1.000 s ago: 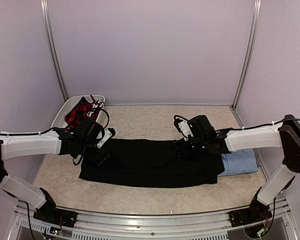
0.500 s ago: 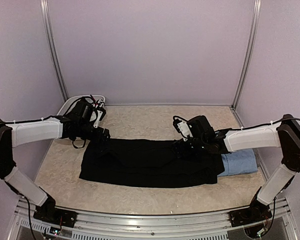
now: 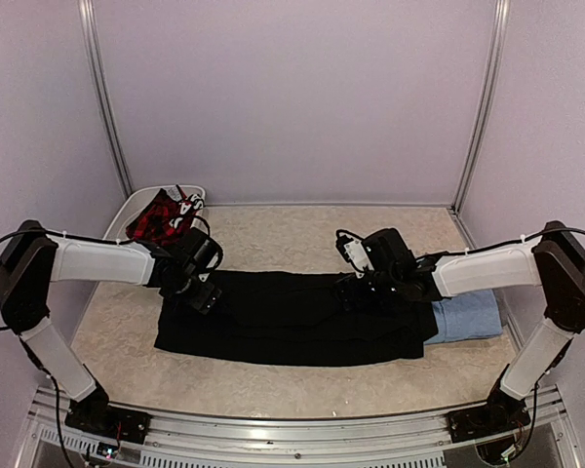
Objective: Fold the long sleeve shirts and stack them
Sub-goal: Adjust the sleeve of the rectangle-folded shirt, then rotate the rectangle-folded shirt at the center of the board.
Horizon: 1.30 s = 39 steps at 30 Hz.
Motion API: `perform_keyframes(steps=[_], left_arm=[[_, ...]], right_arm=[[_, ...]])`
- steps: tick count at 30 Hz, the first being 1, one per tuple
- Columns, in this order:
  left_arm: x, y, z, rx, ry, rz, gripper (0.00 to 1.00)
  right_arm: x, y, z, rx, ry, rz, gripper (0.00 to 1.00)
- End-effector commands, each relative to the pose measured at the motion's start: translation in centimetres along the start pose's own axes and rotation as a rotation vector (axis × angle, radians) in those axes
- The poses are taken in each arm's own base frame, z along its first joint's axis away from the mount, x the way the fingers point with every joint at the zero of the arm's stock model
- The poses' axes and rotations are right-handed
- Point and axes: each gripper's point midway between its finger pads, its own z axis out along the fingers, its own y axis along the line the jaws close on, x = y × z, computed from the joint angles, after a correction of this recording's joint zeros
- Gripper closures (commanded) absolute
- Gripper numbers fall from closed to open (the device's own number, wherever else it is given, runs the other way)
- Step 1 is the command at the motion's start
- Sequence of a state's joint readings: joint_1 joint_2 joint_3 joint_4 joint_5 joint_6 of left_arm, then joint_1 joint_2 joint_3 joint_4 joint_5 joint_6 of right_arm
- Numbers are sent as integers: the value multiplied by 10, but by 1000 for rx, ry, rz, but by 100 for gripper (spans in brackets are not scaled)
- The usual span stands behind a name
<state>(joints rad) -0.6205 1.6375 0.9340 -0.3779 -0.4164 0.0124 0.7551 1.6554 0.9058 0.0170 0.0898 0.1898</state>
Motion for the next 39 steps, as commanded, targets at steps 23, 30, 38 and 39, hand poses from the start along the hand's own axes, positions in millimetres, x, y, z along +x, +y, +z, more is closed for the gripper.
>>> perform_keyframes(steps=[23,30,38,39], left_arm=[[-46,-2,-59,69,-188,-79,1],[-86,-50,-74,348,-315,-258,1],[-88,-78,-49,362,-293,-263,1],[-86,-79,-46,355,-286,-263,1]], right_arm=[[21,-11,-44,52,86,37,17],[68,-20,-49,120,292,81,17],[91,-28,-20,167,392,66,19],[92,-29,-14,173,404,61,19]])
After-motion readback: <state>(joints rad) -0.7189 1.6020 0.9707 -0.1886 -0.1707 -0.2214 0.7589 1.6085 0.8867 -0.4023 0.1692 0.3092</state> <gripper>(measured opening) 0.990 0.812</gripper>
